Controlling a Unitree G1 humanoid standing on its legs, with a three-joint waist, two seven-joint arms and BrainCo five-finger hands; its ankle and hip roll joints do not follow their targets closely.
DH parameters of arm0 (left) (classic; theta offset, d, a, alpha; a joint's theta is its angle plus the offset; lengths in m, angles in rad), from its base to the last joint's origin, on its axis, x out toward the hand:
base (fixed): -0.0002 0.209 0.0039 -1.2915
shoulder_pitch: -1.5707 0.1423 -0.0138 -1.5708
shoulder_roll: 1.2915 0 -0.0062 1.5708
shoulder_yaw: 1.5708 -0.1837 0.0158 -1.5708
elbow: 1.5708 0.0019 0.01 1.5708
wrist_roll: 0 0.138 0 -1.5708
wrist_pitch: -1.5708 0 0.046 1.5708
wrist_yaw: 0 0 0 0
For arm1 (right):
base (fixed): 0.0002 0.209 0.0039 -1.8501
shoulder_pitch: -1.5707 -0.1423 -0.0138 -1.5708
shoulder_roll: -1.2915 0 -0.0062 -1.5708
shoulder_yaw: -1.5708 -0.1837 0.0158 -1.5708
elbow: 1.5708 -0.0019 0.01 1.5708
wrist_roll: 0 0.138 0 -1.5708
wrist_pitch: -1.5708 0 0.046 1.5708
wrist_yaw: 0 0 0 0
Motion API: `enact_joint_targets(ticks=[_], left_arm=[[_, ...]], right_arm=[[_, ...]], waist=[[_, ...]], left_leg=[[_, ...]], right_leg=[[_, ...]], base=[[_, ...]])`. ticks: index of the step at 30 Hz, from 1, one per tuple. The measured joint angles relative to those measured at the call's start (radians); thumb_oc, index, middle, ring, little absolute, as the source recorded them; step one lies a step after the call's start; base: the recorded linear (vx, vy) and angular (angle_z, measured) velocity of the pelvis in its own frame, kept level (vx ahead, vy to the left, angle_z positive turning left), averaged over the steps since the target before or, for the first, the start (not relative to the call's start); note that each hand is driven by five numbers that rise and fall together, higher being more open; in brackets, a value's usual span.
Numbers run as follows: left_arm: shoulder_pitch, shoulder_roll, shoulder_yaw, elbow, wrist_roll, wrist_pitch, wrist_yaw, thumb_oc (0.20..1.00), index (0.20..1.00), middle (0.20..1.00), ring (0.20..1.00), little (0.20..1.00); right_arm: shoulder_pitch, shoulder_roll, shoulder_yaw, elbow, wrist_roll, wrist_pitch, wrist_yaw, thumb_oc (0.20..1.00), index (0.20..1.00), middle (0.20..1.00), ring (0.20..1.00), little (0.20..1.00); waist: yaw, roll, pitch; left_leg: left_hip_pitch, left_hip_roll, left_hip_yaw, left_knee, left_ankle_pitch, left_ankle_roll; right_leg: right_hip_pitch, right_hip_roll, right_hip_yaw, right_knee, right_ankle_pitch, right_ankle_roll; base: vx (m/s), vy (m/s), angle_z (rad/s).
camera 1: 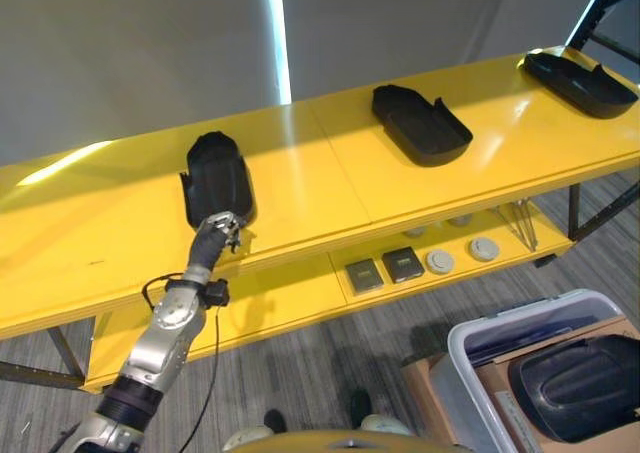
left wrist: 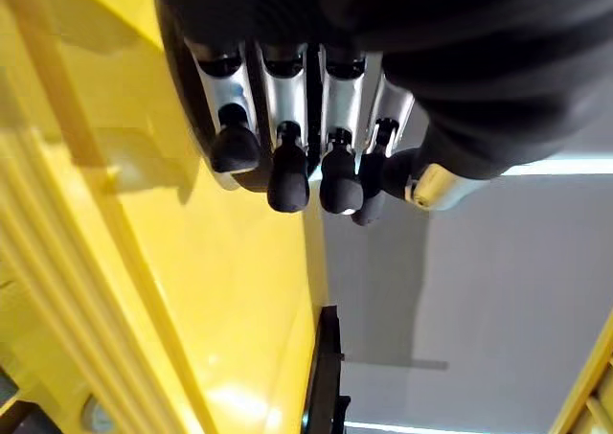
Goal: Move parts from the plastic box to the shelf.
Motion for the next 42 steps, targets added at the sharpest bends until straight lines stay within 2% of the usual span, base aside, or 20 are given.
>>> enact_joint_targets(ticks=[10,24,31,42], left_arm=[[-0.036,-0.029,-0.004,0.160,0.021,-0.002,0.060,0.200,0.200,0.200,0.200,0.200],[-0.196,-0.058,-0.014,0.370,0.041,-0.042,0.132,0.200,0.200,0.200,0.200,0.200],[-0.214,-0.060,-0.009,0.451,0.059,-0.067,0.178,0.200,0.200,0.200,0.200,0.200],[-0.264,-0.066,0.015,0.579,0.078,-0.076,0.219,0.200,0.200,0.200,0.200,0.200]], right_arm=[[-0.002,-0.001,0.002,-0.001,-0.030,0.001,0.002,1.000,1.000,1.000,1.000,1.000],[-0.007,-0.012,0.039,-0.011,-0.038,0.002,0.010,1.000,1.000,1.000,1.000,1.000],[-0.011,-0.012,0.040,-0.009,-0.040,0.018,0.029,1.000,1.000,1.000,1.000,1.000],[-0.011,-0.012,0.042,-0.011,-0.069,0.019,0.030,1.000,1.000,1.000,1.000,1.000]], waist=[[-0.007,-0.007,0.004],[-0.077,-0.020,0.005],[-0.078,-0.037,-0.006],[-0.081,-0.044,-0.032]], left_leg=[[0.002,0.000,0.002,0.000,0.000,0.000],[0.012,0.000,0.030,0.000,0.000,0.000],[0.022,0.001,0.041,0.000,-0.004,-0.001],[0.030,0.002,0.055,-0.005,-0.009,-0.002]], right_leg=[[0.001,0.000,0.003,0.000,0.001,0.001],[-0.005,0.004,0.031,0.000,0.006,-0.002],[0.000,0.006,0.046,0.000,0.006,-0.003],[0.002,0.008,0.054,0.000,0.007,-0.003]], base=[[0.00,0.000,0.00],[0.01,-0.002,-0.06],[0.01,0.003,-0.05],[0.00,0.003,-0.03]])
